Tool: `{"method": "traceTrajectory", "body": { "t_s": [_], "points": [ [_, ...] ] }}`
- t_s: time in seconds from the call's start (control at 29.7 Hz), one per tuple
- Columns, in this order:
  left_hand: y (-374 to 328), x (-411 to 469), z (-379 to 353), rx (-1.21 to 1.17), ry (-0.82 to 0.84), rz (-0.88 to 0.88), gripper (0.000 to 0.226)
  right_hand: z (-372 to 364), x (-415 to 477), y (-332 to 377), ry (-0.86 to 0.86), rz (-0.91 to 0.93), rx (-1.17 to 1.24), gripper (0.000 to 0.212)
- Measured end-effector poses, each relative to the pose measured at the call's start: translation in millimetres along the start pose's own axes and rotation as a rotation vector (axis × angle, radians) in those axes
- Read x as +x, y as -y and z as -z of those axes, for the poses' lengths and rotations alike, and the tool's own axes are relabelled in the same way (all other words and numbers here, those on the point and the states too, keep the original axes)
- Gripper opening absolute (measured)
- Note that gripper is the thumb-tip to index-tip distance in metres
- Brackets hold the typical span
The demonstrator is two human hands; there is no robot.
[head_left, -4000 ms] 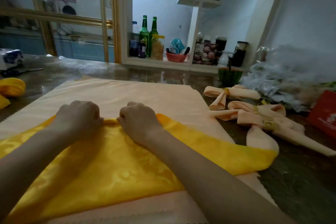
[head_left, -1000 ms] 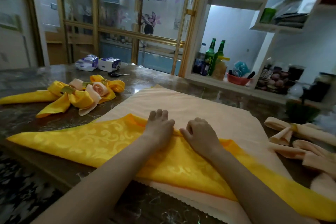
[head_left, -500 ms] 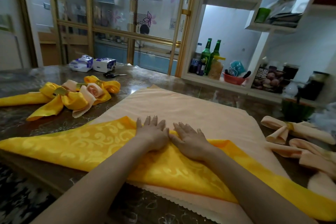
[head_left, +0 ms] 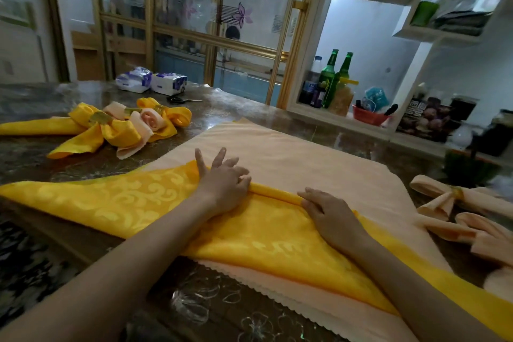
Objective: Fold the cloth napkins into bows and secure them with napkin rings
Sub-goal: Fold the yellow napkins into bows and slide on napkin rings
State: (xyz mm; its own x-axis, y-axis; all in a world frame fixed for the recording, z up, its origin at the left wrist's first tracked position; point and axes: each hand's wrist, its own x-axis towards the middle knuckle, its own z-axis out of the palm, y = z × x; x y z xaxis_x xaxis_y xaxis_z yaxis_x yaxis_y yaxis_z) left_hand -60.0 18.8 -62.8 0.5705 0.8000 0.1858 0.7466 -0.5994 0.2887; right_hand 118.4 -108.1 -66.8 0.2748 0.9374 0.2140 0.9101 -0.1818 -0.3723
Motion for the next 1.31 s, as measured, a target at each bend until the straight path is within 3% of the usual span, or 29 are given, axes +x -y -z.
{"method": "traceTrajectory", "body": {
  "t_s": [0.13, 0.27, 0.51, 0.57, 0.67, 0.81, 0.94, 1.11, 1.31],
  "points": [
    [-1, -8, 1, -0.099, -0.127, -0.092, 0.022, 2, -3, 1, -0.17, 0.035, -0.026, 0.017],
    [-2, -14, 3, -0.071, -0.213, -0.153, 0.018, 5, -4, 5, -0.236, 0.074, -0.013, 0.008],
    [-7, -20, 8, -0.004, -0.25, -0.275, 0.018, 15, -12, 12, -0.07, 0.183, -0.073, 0.018],
    [-7, -20, 9, 0.01, -0.219, -0.269, 0.019, 19, -16, 18, 0.041, 0.185, -0.208, 0.03],
    [-11, -22, 13, 0.073, -0.186, -0.281, 0.022, 22, -23, 23, 0.182, 0.172, -0.392, 0.065],
    [-17, -29, 20, 0.251, -0.162, -0.33, 0.025, 25, -26, 25, 0.273, 0.174, -0.283, 0.077],
    [-26, -42, 29, 0.324, -0.064, -0.264, 0.024, 27, -24, 28, 0.38, 0.109, -0.271, 0.071],
    [-39, -46, 30, 0.251, -0.079, -0.131, 0.031, 31, -21, 31, 0.485, 0.061, -0.188, 0.057],
    [-47, -39, 18, 0.186, -0.134, 0.007, 0.034, 10, -30, 42, 0.244, 0.108, -0.185, 0.06]
  ]
}}
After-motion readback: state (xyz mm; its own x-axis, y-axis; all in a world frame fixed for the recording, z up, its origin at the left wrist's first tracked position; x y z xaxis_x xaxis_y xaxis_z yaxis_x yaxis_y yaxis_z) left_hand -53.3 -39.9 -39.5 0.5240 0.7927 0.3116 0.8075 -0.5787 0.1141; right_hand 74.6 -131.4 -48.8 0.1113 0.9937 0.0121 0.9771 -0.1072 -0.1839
